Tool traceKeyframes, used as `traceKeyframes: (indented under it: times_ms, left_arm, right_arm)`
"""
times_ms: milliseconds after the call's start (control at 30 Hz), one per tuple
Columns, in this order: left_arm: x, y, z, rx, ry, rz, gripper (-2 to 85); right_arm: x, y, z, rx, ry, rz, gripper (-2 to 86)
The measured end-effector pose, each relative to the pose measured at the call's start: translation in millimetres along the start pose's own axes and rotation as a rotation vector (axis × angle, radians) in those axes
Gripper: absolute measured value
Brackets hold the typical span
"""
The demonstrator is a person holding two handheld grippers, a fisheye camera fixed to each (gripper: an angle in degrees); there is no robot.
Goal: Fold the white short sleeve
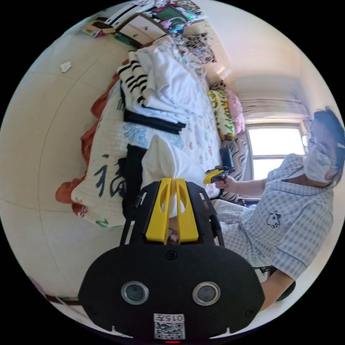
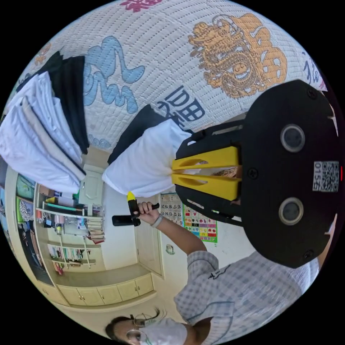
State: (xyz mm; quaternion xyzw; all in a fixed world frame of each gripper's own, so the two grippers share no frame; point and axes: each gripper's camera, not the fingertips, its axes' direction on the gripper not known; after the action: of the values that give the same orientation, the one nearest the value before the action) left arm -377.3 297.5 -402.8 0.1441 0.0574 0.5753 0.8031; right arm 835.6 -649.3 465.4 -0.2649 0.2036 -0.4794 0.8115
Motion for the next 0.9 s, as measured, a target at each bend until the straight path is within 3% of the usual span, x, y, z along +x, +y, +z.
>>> traceKeyframes:
  times_ms: [433,567,667,733,833,900]
  left_arm:
    - [-45.6,-5.0,45.9,-0.033,-0.239,-0.117,-0.3]
    - [-24.6,-6.4,41.3,0.052,-0.338,-0.069,-0.8]
    - [-18.0,-22.3,66.2,0.111,-0.253,0.009,-0.8]
    - [-32.3,-37.7,102.3,-0.003,-0.221,0.007,-0.8]
    - [-63.1,-46.4,165.3,-0.254,-0.391,-0.010,-0.7]
    - [-73.5,-46.4,182.4,-0.311,-0.430,-0.012,-0.7]
  right_arm:
    - [25.0,24.0,65.4,-0.175,0.153,0.043,-0.4]
    - [-14.5,44.6,63.6,-0.158,0.335,-0.118,-0.5]
    - [-44.5,42.3,99.9,-0.163,0.316,-0.244,-0.5]
    - [-47.8,37.6,141.4,-0.245,0.313,-0.273,-0.5]
    - [-35.8,43.7,212.9,-0.432,0.458,-0.295,-0.4]
    - [-38.4,51.7,230.6,-0.486,0.425,-0.276,-0.2]
